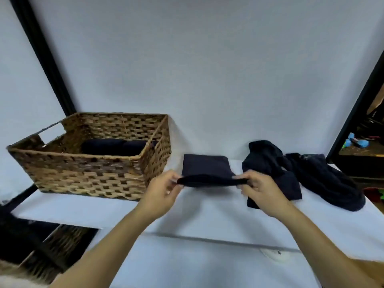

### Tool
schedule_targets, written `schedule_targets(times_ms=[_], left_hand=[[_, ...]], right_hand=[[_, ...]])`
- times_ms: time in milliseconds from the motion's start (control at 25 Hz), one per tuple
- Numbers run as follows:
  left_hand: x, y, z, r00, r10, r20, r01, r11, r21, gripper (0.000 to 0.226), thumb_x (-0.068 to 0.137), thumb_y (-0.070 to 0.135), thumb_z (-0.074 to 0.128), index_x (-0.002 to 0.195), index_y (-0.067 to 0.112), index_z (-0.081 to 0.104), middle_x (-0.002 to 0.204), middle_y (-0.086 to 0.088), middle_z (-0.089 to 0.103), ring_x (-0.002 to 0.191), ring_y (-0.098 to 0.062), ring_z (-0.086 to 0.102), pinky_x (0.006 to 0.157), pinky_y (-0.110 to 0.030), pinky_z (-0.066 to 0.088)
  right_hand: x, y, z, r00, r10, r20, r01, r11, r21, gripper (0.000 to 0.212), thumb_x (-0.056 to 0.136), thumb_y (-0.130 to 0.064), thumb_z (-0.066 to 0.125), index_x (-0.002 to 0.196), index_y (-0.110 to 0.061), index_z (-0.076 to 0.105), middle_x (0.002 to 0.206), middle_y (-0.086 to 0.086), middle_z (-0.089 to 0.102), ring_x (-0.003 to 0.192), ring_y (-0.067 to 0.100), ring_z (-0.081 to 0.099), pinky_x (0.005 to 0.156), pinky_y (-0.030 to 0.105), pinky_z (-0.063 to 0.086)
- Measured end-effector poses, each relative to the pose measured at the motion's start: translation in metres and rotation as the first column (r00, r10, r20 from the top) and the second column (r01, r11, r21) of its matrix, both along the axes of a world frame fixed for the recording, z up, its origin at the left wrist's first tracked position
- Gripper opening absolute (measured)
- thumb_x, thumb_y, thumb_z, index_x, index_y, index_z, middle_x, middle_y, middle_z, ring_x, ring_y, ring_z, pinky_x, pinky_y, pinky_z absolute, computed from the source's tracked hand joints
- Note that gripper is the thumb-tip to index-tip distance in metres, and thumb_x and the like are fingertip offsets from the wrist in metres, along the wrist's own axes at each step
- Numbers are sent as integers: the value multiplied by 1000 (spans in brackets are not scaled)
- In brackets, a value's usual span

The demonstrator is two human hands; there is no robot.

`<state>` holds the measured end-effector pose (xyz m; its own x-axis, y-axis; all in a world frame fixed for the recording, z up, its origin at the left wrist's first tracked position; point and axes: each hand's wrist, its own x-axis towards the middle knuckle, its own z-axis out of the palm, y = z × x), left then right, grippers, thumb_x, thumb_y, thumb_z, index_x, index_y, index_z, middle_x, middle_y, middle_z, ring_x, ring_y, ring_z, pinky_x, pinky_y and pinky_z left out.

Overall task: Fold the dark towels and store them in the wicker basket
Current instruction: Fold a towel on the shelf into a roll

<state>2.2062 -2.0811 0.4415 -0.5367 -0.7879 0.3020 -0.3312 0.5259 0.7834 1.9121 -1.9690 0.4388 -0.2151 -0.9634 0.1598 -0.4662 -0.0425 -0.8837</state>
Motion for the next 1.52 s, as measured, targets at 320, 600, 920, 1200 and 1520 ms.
schedule_targets(times_ms=[320, 600, 920, 1200, 1520], left_hand=[[26, 41, -75, 972, -29, 233, 131, 889, -439, 20, 83, 17, 71, 101, 14, 65, 118, 7, 63, 113, -16, 56, 87, -41, 48], [-29, 65, -85, 803, 66, 592, 291, 824, -487, 88, 95, 72, 41, 158, 12, 30, 166, -1, 27, 155, -16, 17, 125, -41, 21], [-3, 51, -90, 884, -69, 462, 271, 881, -388, 60, 103, 54, 46, 152, 19, 44, 161, 9, 35, 152, -5, 22, 124, -29, 23], [26, 29, -75, 944, -155, 291, 209, 965, -161, 48, 93, 36, 69, 139, 24, 61, 149, 18, 50, 143, 3, 36, 115, -25, 39], [21, 27, -75, 939, -132, 318, 202, 959, -198, 59, 84, 63, 69, 132, 28, 63, 136, 19, 57, 134, -2, 45, 107, -36, 45]], right_hand=[[16, 56, -61, 781, 105, -616, -177, 983, -57, 16, 88, -29, 59, 102, -24, 64, 113, -19, 58, 104, 12, 52, 92, 27, 40], [54, 36, -76, 523, 175, -834, -224, 972, 64, 77, 97, -65, 42, 157, -17, 33, 165, -5, 27, 154, 17, 20, 122, 38, 25], [38, 46, -74, 750, 126, -650, -114, 992, 61, 60, 98, -59, 44, 149, -27, 48, 158, -17, 37, 148, -3, 20, 120, 23, 25], [7, 45, -64, 870, 274, -410, -229, 961, 155, 52, 93, -24, 71, 141, -36, 56, 150, -33, 39, 143, -14, 24, 115, 12, 20], [-1, 36, -71, 742, 120, -660, -205, 977, -52, 43, 82, -4, 78, 123, -15, 69, 127, -7, 63, 111, 16, 59, 94, 35, 54]])
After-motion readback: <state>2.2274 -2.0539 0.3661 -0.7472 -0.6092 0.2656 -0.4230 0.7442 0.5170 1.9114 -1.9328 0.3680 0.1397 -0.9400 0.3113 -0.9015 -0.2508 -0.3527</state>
